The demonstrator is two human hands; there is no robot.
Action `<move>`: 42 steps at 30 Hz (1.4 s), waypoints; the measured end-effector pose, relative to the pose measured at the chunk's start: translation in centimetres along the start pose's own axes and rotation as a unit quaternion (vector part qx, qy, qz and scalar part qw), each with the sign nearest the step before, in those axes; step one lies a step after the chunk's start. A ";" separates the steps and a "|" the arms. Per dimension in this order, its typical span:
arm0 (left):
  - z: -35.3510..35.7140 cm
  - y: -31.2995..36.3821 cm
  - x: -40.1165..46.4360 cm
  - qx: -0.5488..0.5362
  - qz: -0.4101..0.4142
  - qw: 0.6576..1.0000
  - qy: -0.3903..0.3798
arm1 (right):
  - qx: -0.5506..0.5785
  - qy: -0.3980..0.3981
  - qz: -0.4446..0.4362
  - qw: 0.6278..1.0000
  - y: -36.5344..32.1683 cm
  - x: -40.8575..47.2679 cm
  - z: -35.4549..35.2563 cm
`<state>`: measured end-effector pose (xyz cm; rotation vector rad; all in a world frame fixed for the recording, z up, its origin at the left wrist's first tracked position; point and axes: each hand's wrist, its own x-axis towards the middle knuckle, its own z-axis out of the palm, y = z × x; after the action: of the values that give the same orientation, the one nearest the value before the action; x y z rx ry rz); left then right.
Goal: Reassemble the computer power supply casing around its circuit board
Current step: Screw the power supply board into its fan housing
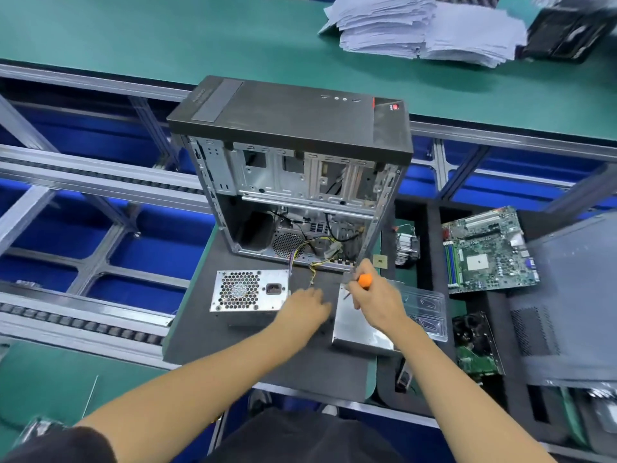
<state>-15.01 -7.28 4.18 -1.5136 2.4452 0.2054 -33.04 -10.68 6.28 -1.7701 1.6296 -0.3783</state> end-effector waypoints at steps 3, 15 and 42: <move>2.5 1.7 1.3 -0.007 -0.037 0.997 -0.070 | 0.002 -0.006 0.001 1.000 0.2 -0.5 -0.2; 4.5 1.6 2.1 -0.174 -0.099 0.969 -0.146 | -0.026 0.006 0.023 0.999 0.9 -2.2 -0.1; 0.4 -16.4 -9.1 -0.688 -0.200 0.670 0.195 | 0.160 -0.005 -0.182 0.970 -18.9 2.7 3.4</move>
<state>3.57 -6.69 6.72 -2.7410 1.9260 2.2078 -16.17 -12.78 15.63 -1.8067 1.1535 -0.7544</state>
